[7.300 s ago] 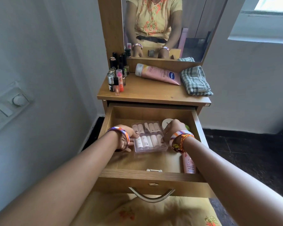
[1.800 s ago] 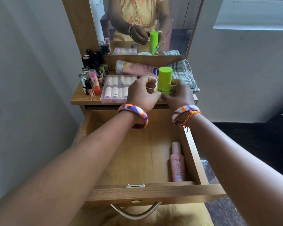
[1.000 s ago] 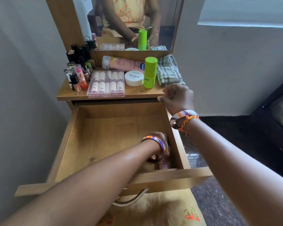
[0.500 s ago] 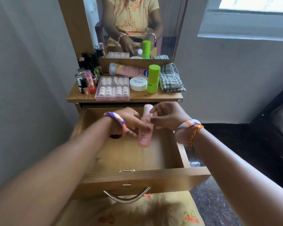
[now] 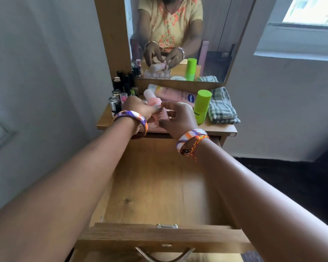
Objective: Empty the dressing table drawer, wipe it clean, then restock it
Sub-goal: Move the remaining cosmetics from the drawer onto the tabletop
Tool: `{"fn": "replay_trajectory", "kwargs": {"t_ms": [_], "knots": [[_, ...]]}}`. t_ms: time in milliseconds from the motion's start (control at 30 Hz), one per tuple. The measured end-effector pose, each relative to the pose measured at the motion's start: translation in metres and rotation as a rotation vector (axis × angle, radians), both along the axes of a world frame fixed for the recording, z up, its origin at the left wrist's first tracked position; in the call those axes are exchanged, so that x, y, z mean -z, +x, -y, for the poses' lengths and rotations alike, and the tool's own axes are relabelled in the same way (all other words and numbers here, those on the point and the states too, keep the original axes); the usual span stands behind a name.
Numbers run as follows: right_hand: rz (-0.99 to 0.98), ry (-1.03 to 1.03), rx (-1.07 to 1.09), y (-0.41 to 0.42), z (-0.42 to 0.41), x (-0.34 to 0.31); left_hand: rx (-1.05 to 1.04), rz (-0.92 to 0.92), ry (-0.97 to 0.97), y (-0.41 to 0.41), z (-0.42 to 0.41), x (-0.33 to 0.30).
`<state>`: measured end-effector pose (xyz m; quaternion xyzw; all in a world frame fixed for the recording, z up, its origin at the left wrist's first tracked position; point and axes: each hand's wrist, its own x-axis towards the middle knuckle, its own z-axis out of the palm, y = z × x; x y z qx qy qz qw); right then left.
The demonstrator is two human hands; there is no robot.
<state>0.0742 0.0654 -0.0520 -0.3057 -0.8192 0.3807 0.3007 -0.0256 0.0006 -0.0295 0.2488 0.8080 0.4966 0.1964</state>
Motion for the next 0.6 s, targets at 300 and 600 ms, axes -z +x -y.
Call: {"fn": "replay_trajectory", "kwargs": {"t_ms": [300, 600], "knots": [[0.015, 0.032, 0.073, -0.021, -0.010, 0.004, 0.064, -0.115, -0.088, -0.007, -0.006, 0.001], [-0.006, 0.137, 0.070, 0.002, -0.005, -0.007, 0.125, -0.336, -0.110, 0.027, 0.009, -0.014]]}}
